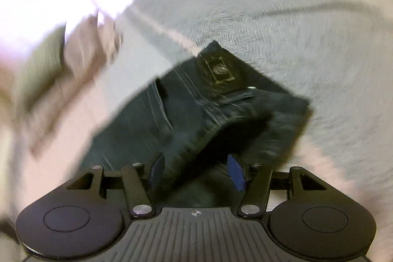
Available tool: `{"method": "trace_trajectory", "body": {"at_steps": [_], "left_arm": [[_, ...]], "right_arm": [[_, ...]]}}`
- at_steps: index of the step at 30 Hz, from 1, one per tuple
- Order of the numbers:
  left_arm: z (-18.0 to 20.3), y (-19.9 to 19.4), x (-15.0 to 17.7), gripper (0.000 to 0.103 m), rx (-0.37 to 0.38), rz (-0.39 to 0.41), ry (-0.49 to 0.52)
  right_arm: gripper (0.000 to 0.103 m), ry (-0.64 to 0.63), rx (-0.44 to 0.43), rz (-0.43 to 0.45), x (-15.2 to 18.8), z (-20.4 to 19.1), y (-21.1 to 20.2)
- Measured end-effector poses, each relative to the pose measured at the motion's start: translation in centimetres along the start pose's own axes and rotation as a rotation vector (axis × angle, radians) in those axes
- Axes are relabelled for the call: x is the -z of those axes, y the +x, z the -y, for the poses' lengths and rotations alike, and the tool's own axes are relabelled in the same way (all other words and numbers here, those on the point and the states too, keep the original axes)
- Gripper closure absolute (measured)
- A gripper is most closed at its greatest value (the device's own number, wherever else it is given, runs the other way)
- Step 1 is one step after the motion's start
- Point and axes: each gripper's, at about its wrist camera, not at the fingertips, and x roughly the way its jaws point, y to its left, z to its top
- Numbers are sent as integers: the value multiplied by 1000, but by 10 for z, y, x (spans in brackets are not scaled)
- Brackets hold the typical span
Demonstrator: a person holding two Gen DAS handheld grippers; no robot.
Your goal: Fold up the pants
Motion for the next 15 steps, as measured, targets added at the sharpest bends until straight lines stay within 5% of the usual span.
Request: {"method": "trace_trajectory", "body": {"at_steps": [6, 8, 9, 12, 15], "left_arm": [[5, 7, -6, 103, -22, -30, 45], [6, 4, -9, 103, -37, -33, 50], [5, 0, -10, 103, -46, -31, 52], [0, -23, -15, 103, -88, 7, 43], [-4, -51, -20, 103, -114, 71, 13]], "right_arm": [[50, 276, -45, 63, -21, 32, 26], [86, 364, -46, 61, -24, 43, 31], [93, 369, -51, 46, -30, 45, 35], [98, 177, -42, 34, -54, 21, 15], [98, 64, -56, 124, -60, 5, -24]]}}
